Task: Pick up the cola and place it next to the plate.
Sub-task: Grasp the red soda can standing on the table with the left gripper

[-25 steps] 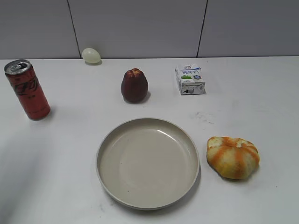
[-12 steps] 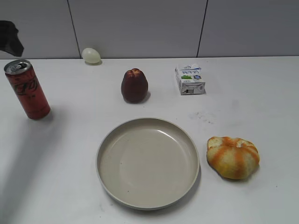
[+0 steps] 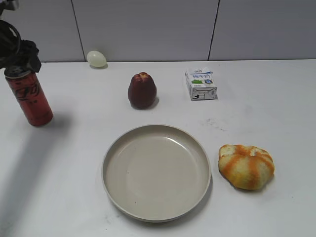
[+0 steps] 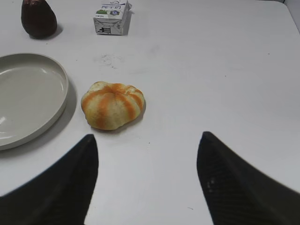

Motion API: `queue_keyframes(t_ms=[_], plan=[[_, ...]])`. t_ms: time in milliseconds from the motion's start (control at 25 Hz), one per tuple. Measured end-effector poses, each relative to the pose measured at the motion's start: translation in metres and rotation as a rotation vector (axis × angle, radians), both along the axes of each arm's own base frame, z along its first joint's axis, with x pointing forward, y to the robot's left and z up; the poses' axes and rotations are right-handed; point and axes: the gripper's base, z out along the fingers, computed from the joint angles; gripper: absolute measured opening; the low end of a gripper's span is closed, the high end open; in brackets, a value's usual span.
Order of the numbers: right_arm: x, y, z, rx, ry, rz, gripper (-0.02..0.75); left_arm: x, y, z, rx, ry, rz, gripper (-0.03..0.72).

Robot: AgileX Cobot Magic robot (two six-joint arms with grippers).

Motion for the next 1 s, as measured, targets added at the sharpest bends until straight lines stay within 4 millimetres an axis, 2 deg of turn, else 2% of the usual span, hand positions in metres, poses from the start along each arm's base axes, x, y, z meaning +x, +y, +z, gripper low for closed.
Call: queue_keyframes(t_ms=[240, 440, 560, 680, 840, 1000], plan=[[0.0, 0.0, 0.0, 0.0, 0.0, 0.0, 0.531, 0.004, 0.0, -0.019, 0.009, 0.057, -0.002, 0.591], [0.0, 0.0, 0.0, 0.0, 0.0, 0.0, 0.531, 0.002, 0.0, -0.022, 0.012, 0.091, -0.004, 0.572], [0.0, 0.0, 0.0, 0.0, 0.0, 0.0, 0.531, 0.0, 0.0, -0.023, 0.014, 0.118, -0.006, 0.517], [0.0, 0.0, 0.0, 0.0, 0.0, 0.0, 0.531, -0.002, 0.0, -0.021, 0.012, 0.134, -0.001, 0.514], [0.0, 0.0, 0.0, 0.0, 0.0, 0.0, 0.531, -0.009, 0.001, -0.01, 0.016, 0.15, -0.002, 0.514], [0.0, 0.0, 0.0, 0.0, 0.0, 0.0, 0.531, -0.026, -0.008, 0.019, 0.036, 0.117, -0.025, 0.514]])
